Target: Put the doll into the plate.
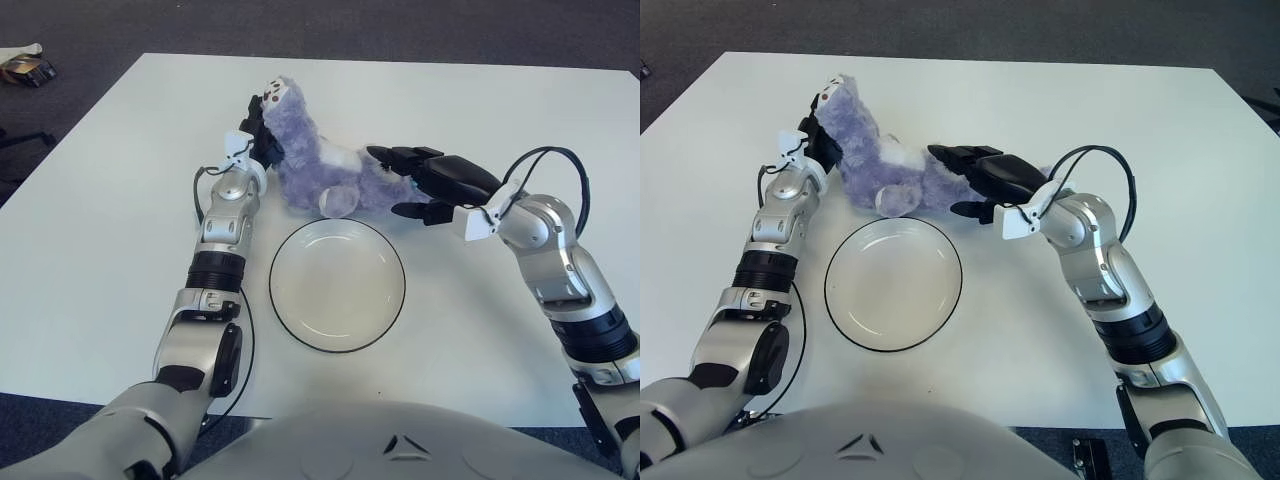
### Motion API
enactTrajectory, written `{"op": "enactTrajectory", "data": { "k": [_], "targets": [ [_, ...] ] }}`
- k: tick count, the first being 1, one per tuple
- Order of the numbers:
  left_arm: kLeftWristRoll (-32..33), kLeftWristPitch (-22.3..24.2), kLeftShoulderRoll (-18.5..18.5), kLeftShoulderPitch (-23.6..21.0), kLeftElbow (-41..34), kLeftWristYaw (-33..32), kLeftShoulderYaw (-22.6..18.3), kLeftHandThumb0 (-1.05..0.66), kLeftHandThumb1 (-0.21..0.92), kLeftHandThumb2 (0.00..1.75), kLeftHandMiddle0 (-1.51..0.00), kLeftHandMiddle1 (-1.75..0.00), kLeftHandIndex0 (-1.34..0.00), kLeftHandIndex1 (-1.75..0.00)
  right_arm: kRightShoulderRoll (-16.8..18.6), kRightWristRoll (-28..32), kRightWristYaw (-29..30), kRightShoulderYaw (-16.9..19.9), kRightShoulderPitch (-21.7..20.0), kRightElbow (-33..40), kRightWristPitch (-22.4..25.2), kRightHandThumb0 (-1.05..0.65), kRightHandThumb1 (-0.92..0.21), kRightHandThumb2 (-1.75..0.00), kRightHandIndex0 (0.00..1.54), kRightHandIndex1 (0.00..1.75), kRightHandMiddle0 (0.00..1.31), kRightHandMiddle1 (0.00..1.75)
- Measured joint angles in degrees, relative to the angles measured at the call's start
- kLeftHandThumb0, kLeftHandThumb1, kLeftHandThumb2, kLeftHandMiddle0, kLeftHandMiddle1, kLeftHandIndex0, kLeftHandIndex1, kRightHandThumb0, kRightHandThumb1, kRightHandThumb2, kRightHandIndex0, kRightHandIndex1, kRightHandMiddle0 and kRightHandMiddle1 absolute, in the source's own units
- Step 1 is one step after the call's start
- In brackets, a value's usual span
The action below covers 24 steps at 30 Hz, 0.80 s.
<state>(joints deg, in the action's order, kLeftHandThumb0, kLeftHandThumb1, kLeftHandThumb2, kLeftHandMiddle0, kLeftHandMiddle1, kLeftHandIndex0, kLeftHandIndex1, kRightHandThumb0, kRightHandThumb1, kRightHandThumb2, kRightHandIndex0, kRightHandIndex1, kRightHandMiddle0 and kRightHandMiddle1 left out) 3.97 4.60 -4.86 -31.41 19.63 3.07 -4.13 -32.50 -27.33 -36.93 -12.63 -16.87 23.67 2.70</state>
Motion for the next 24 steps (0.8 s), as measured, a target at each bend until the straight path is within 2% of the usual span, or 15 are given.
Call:
{"op": "enactTrajectory", "data": {
  "k": [11, 18, 24],
  "targets": [
    [-0.71, 2.39, -0.14, -0.12, -0.97, -0.76, 0.15, -0.54, 0.82, 0.72, -0.20, -1.28, 0.00, -1.07, -0.62, 2.65, -3.62, 1.62, 2.95, 5.58, 5.74, -1.00, -0.92, -0.32, 0.01, 0.00, 0.00, 0.00],
    [-0.69, 3.04, -0.11, -0.22, -1.00, -0.93, -0.01, -0.52, 0.81, 0.72, -0.19, -1.27, 0.00, -1.11, -1.56, 3.37, -4.77, 2.11, 4.58, 8.04, 7.21, -0.97, -0.91, -0.29, 0.01, 0.00, 0.00, 0.00],
    [-0.36, 3.11, -0.10, -0.45, -1.00, -0.92, -0.22, -0.51, 0.80, 0.73, -0.19, -1.28, 0.00, -1.07, -2.99, 2.52, -5.08, 2.11, 5.44, 9.65, 8.31, -0.98, -0.91, -0.28, 0.00, 0.00, 0.00, 0.00]
  ]
}}
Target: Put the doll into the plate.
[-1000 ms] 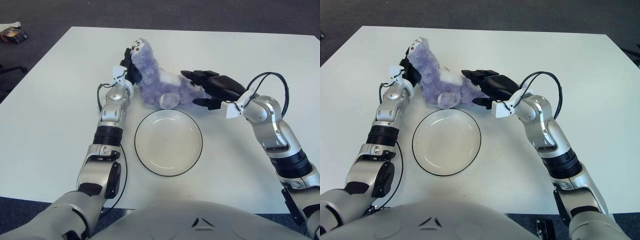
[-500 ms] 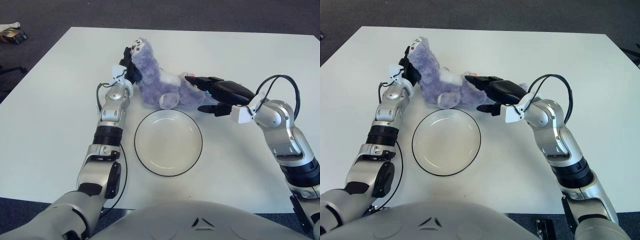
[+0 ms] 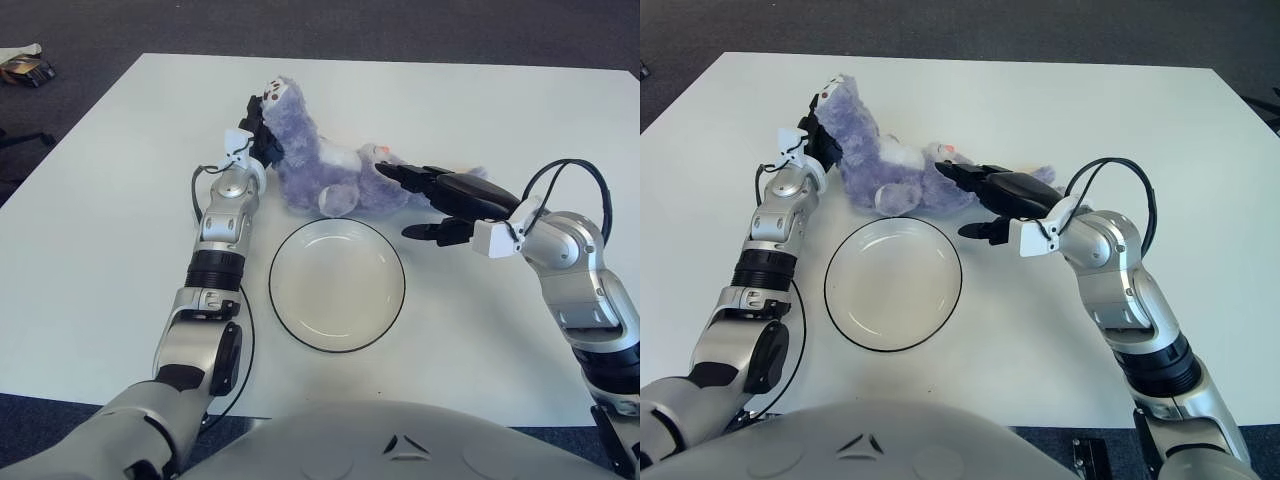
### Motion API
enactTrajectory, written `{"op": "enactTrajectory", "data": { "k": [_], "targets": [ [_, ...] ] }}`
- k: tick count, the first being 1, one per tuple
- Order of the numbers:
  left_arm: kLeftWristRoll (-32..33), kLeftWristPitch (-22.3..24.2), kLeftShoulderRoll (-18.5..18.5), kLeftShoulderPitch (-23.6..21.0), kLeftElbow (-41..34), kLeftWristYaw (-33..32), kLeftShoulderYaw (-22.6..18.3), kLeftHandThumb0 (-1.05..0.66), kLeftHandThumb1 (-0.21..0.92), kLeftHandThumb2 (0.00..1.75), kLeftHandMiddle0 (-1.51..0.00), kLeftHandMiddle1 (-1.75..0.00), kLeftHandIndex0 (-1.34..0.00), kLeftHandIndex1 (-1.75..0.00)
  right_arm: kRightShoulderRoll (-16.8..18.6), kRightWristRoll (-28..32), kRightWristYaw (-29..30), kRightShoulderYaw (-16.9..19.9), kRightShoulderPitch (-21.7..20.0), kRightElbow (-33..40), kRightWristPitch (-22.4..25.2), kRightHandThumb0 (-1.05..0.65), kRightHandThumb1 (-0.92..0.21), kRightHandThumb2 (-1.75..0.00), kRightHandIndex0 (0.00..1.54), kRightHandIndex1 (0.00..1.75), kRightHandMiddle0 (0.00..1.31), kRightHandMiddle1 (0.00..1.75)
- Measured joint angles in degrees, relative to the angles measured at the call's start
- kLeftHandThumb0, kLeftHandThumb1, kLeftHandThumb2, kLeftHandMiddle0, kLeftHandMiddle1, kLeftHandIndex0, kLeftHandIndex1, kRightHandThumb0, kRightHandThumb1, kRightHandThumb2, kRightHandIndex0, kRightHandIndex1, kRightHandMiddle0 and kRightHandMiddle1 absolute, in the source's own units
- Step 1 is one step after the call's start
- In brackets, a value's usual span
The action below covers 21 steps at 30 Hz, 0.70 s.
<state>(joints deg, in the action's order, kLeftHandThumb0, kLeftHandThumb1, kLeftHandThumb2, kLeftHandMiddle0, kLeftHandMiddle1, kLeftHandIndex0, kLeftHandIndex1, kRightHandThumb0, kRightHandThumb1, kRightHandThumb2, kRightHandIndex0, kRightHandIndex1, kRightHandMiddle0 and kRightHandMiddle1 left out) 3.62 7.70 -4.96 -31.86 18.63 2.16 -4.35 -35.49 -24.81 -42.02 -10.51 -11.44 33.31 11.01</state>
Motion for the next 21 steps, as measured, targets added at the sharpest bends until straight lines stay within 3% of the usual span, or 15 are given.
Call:
{"op": "enactTrajectory", "data": {
  "k": [15, 21],
  "targets": [
    [0.55, -0.03, 0.01, -0.03, 0.01, 0.06, -0.20, -0.52, 0.78, 0.75, -0.20, -1.30, 0.00, -0.99, -0.12, -4.63, 3.98, -0.74, 2.65, 0.02, -3.20, -0.93, -0.92, -0.30, 0.00, 0.00, 0.00, 0.00],
    [0.62, -0.03, 0.08, -0.05, 0.02, 0.06, -0.26, -0.51, 0.78, 0.75, -0.21, -1.31, 0.00, -1.01, 0.32, -9.92, 8.80, -1.84, 3.97, -1.81, -6.03, -0.91, -0.92, -0.29, 0.00, 0.00, 0.00, 0.00]
  ]
}}
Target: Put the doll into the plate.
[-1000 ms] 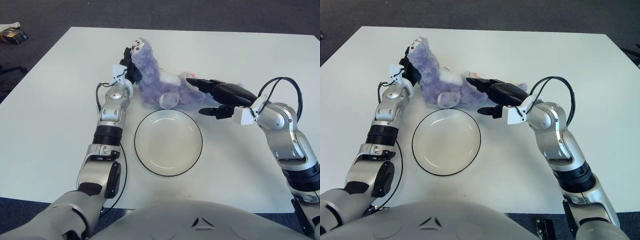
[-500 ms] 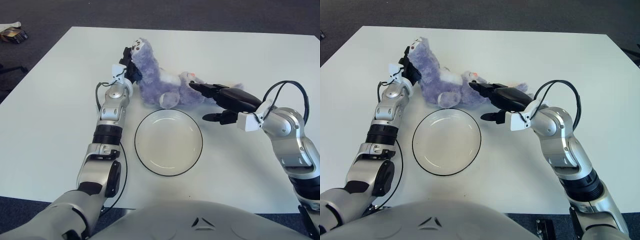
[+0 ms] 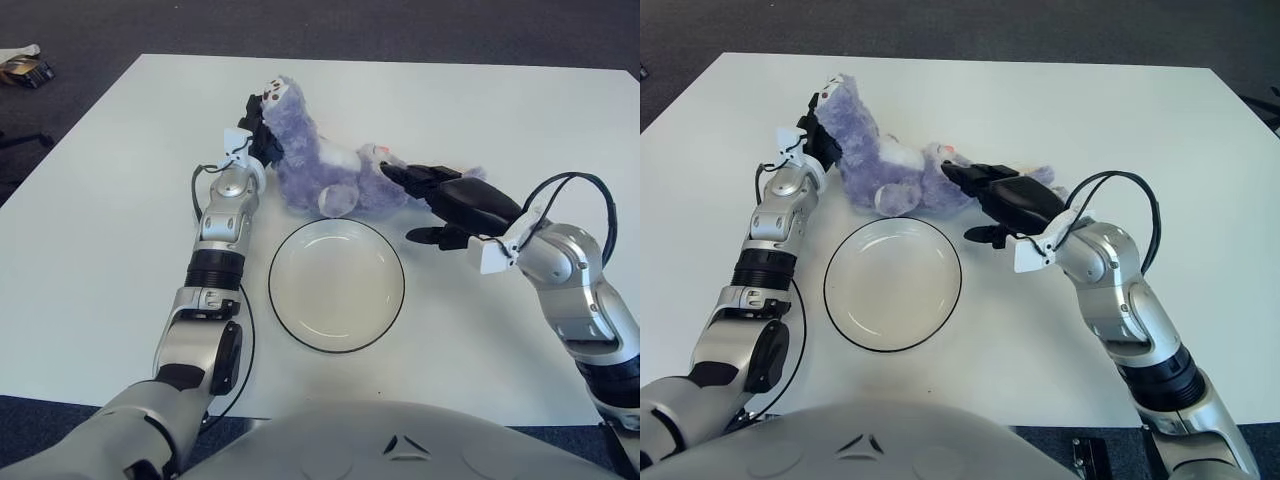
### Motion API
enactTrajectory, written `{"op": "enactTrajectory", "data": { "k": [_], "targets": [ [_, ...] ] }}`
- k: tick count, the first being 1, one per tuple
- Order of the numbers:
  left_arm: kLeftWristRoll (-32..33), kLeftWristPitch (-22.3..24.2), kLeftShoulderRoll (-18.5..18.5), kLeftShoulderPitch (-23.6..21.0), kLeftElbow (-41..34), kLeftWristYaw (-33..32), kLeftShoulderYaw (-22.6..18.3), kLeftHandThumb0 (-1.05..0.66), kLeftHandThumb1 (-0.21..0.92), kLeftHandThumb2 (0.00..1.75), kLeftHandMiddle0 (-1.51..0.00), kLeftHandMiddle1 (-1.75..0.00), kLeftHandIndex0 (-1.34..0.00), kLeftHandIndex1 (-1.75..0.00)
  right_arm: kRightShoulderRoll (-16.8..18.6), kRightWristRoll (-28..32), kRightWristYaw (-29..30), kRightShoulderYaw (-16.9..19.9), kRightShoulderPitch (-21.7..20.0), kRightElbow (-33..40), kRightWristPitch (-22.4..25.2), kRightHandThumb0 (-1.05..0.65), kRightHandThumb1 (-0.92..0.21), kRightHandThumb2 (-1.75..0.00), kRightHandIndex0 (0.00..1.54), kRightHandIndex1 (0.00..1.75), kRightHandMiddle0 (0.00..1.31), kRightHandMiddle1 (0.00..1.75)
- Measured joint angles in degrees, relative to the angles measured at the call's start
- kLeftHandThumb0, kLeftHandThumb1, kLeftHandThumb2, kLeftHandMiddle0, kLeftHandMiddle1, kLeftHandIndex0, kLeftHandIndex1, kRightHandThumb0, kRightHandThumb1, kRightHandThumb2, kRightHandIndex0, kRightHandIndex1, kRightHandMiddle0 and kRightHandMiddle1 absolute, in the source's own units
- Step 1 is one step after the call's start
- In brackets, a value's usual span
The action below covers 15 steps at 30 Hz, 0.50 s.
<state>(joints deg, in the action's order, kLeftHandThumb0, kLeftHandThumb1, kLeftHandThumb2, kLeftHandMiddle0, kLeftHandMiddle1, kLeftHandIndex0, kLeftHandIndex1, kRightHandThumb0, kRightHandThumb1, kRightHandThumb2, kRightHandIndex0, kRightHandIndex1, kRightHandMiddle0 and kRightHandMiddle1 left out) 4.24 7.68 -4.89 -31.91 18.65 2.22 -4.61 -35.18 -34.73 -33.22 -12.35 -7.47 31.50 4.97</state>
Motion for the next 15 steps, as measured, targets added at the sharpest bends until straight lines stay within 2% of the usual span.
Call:
{"op": "enactTrajectory", "data": {
  "k": [2, 7, 10, 11, 12, 15],
  "targets": [
    [0.14, 0.00, 0.04, 0.00, 0.00, 0.02, -0.14, -0.51, 0.78, 0.75, -0.22, -1.32, 0.00, -1.02, 0.28, -2.11, 2.38, -0.51, 0.68, -0.80, -1.03, -0.91, -0.91, -0.29, 0.00, 0.00, 0.00, 0.00],
    [1.46, -0.05, 0.35, 0.00, 0.00, 0.24, -0.84, -0.48, 0.77, 0.80, -0.22, -1.33, 0.00, -1.23, 1.51, -8.07, 10.86, -1.97, 3.09, -4.29, -4.85, -0.88, -0.91, -0.28, 0.00, 0.00, 0.00, 0.00],
    [2.02, -0.11, 0.55, 0.00, -0.06, 0.37, -0.99, -0.46, 0.75, 0.85, -0.21, -1.38, 0.00, -1.47, 2.27, -10.53, 14.40, -2.54, 4.28, -6.02, -6.38, -0.87, -0.92, -0.29, 0.00, 0.00, 0.00, 0.00],
    [2.15, -0.12, 0.60, 0.00, -0.10, 0.38, -1.01, -0.45, 0.75, 0.85, -0.21, -1.38, 0.00, -1.49, 2.55, -11.59, 16.06, -2.73, 4.56, -6.70, -7.12, -0.86, -0.92, -0.29, 0.00, 0.00, 0.00, 0.00],
    [2.23, -0.12, 0.65, 0.00, -0.15, 0.40, -1.01, -0.42, 0.81, 0.73, -0.23, -1.41, -0.07, -1.58, 2.76, -12.17, 17.22, -2.83, 4.75, -7.13, -7.61, -0.86, -0.92, -0.31, 0.00, 0.00, 0.00, 0.00],
    [2.30, -0.14, 0.79, 0.01, -0.49, 0.41, -0.99, -0.38, 0.88, 0.61, -0.24, -1.43, -0.14, -1.68, 3.47, -14.34, 21.53, -3.01, 5.06, -8.69, -9.36, -0.86, -0.92, -0.33, 0.00, 0.00, 0.00, 0.00]
  ]
}}
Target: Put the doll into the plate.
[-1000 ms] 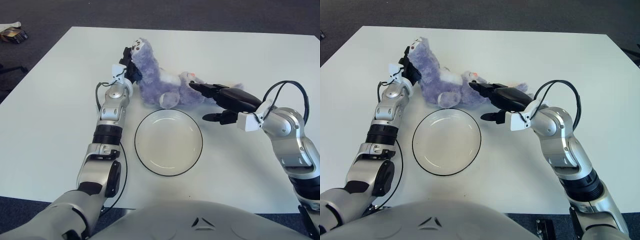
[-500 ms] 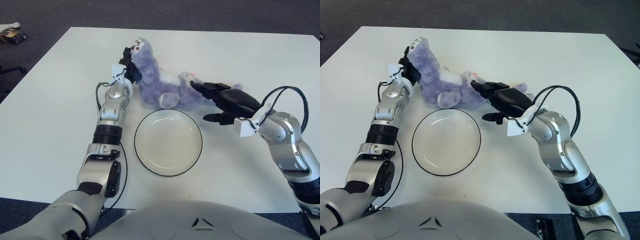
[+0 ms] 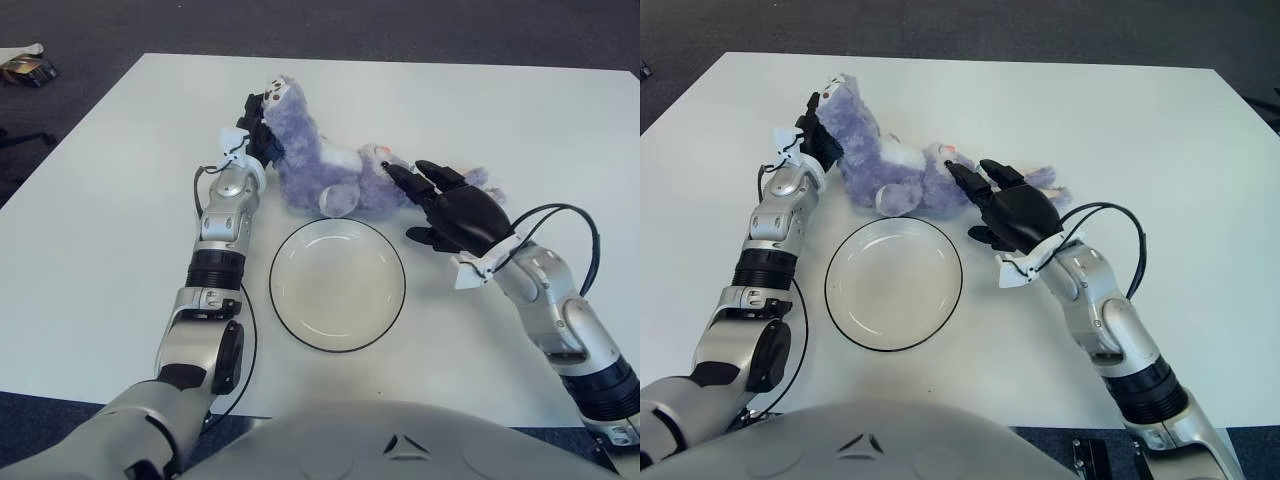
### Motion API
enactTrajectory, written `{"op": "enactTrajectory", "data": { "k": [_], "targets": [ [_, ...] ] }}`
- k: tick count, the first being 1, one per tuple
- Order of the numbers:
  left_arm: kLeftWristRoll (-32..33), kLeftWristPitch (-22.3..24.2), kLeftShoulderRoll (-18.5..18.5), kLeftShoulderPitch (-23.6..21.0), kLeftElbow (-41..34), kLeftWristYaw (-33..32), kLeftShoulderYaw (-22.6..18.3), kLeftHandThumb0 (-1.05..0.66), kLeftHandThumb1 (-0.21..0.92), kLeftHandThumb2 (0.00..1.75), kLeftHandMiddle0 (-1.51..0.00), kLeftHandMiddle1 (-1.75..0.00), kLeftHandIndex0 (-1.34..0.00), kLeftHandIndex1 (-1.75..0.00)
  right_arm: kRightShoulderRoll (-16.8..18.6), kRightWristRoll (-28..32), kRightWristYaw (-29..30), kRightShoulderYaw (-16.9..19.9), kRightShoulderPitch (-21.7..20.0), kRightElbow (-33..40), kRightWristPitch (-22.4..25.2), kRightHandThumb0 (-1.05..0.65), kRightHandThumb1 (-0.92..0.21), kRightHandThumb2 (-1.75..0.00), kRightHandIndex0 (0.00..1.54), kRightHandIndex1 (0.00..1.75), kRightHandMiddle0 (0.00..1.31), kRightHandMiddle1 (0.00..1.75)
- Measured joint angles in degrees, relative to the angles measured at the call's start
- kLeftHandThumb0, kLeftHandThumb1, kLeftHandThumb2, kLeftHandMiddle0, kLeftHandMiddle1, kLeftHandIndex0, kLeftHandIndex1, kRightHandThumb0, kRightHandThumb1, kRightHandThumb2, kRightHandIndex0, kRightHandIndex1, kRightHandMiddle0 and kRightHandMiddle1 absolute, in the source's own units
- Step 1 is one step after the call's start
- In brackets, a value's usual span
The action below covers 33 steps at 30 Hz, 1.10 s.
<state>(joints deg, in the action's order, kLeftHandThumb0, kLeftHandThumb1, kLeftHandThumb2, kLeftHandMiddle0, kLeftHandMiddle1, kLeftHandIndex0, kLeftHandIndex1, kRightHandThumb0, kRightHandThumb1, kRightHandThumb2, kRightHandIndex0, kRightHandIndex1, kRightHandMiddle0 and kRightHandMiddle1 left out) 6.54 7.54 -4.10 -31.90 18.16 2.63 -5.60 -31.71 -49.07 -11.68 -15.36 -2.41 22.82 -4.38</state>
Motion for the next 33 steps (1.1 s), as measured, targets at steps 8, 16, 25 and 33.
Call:
{"op": "enactTrajectory", "data": {
  "k": [8, 16, 25, 33],
  "targets": [
    [-0.04, 0.07, 0.18, 0.23, -1.57, 0.00, 0.25, -0.35, 0.92, 0.52, -0.31, -1.51, -0.18, -1.74, 2.63, -6.27, 13.59, -0.46, -0.19, -5.84, -2.83, -0.78, -0.87, -0.45, 0.02, 0.01, 0.01, 0.08],
    [-0.02, 1.47, 0.19, 0.74, -4.09, 0.00, 0.63, -0.35, 0.92, 0.52, -0.30, -1.54, -0.18, -1.75, 6.61, -13.73, 31.22, -2.38, -2.12, -16.09, -2.50, -0.73, -0.66, -0.58, 0.01, 0.00, 0.00, 0.35],
    [0.10, 2.03, 0.30, 1.01, -4.98, 0.10, 0.65, -0.35, 0.92, 0.52, -0.26, -1.53, -0.18, -1.75, 8.06, -17.10, 38.91, -4.62, -4.92, -21.98, -1.63, -0.76, -0.64, -0.58, 0.00, 0.00, 0.00, 0.26],
    [0.35, 2.04, 0.47, 1.22, -5.16, 0.31, 0.59, -0.35, 0.92, 0.52, -0.27, -1.50, -0.19, -1.75, 8.57, -17.39, 41.31, -5.90, -7.70, -26.51, -1.41, -0.77, -0.63, -0.54, 0.00, 0.00, 0.00, 0.19]
  ]
}}
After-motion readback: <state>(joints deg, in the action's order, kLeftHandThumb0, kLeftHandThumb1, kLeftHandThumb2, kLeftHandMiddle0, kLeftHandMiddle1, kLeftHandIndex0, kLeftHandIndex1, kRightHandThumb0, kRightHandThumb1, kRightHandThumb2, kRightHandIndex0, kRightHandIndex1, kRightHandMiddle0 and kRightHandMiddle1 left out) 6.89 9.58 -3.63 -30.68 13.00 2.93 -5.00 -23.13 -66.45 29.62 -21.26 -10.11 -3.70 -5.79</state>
